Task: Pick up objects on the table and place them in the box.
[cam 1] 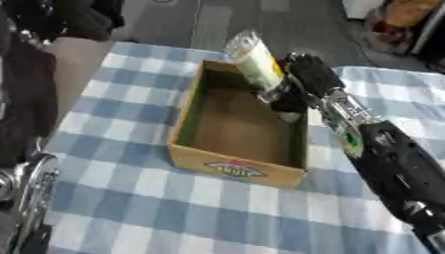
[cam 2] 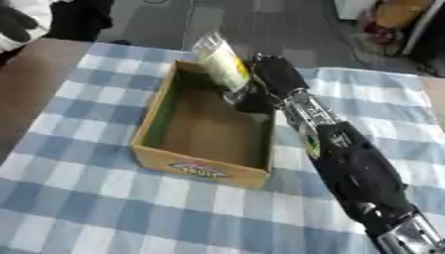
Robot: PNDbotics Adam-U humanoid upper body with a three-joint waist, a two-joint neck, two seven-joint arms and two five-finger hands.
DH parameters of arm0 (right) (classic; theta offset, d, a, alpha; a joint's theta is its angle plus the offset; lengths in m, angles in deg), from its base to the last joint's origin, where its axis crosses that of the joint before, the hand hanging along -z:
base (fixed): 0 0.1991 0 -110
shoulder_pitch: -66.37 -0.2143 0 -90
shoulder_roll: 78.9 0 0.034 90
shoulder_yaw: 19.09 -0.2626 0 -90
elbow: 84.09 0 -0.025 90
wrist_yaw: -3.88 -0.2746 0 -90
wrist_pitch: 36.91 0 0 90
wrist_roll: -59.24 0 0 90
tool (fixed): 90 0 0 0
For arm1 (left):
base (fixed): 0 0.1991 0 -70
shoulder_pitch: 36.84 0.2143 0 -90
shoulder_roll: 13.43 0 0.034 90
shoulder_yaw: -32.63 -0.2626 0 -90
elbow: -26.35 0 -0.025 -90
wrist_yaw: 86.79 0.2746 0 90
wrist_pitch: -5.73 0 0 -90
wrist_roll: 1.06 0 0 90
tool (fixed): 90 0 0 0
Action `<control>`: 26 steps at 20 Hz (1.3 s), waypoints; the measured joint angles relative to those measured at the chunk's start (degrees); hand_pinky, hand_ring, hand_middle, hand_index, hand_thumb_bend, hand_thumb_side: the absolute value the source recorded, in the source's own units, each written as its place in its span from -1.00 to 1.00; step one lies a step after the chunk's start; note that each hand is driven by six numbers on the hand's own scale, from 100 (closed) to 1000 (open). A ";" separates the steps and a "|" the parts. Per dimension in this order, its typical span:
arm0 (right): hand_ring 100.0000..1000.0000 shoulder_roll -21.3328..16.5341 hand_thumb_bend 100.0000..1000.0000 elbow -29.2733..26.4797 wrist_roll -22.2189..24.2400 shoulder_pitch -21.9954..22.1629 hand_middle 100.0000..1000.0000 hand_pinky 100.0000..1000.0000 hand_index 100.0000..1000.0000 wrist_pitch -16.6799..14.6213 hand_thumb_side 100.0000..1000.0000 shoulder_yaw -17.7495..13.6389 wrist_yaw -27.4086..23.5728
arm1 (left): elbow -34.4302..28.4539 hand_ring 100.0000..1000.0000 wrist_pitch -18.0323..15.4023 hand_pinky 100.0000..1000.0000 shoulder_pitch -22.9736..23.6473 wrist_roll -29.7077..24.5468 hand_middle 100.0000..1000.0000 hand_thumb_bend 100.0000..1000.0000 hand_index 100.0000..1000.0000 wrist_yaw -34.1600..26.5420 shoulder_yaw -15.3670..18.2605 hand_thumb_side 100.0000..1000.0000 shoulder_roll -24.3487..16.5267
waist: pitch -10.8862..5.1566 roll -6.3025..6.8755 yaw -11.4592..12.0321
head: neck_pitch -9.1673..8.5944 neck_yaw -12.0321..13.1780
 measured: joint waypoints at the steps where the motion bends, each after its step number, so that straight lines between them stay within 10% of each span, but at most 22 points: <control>1: -1.00 0.10 -1.00 0.19 -0.12 0.00 -1.00 -1.00 -0.94 -0.24 1.00 0.02 0.52 | 0.00 -0.24 -0.04 0.06 -0.17 -0.03 0.05 -0.45 0.36 -0.06 0.00 0.64 0.11 | 0.01 0.00 0.07 | 0.00 -0.01; 3: -0.98 0.39 -1.00 0.32 -0.70 0.00 -0.91 -1.00 -0.56 -0.89 1.00 0.02 0.98 | 0.00 -0.24 -0.14 0.06 -0.23 -0.09 0.05 -0.45 0.35 -0.13 -0.01 0.64 0.44 | 0.02 -0.01 0.17 | 0.00 -0.01; 5: -0.17 0.58 -1.00 0.80 -0.90 0.00 -0.09 -0.90 0.20 -2.20 1.00 0.03 0.80 | 0.00 -0.24 -0.20 0.06 -0.23 -0.06 0.05 -0.45 0.35 -0.14 -0.01 0.64 0.44 | 0.03 -0.05 0.24 | -0.01 -0.01; 7: 0.31 0.64 -0.87 1.61 0.17 0.00 0.41 0.03 0.60 -3.82 1.00 0.04 0.41 | 0.00 -0.24 -0.21 0.06 -0.24 -0.05 0.05 -0.45 0.35 -0.16 -0.01 0.64 0.44 | 0.03 -0.07 0.26 | -0.01 -0.01; 9: 0.58 0.83 -0.74 2.23 1.52 0.00 0.65 0.55 0.80 -5.10 1.00 0.00 -0.11 | 0.00 -0.24 -0.21 0.06 -0.24 -0.05 0.05 -0.45 0.35 -0.17 -0.01 0.64 0.44 | 0.03 -0.07 0.26 | -0.01 -0.01; 13: 0.77 1.02 -0.73 2.64 2.56 0.00 0.82 0.93 0.95 -5.87 1.00 -0.39 -2.34 | 0.00 -0.24 -0.21 0.06 -0.24 -0.05 0.05 -0.45 0.35 -0.17 -0.01 0.64 0.44 | 0.03 -0.05 0.13 | -0.01 -0.01; 26: 0.80 1.02 -0.24 0.15 -1.12 -1.66 0.78 1.00 0.90 -1.68 1.00 -1.06 -8.46 | 0.00 -0.24 -0.23 0.06 0.03 -0.04 0.05 -0.45 0.35 -0.18 -0.01 0.65 0.43 | 0.02 0.67 -0.92 | -0.44 -1.37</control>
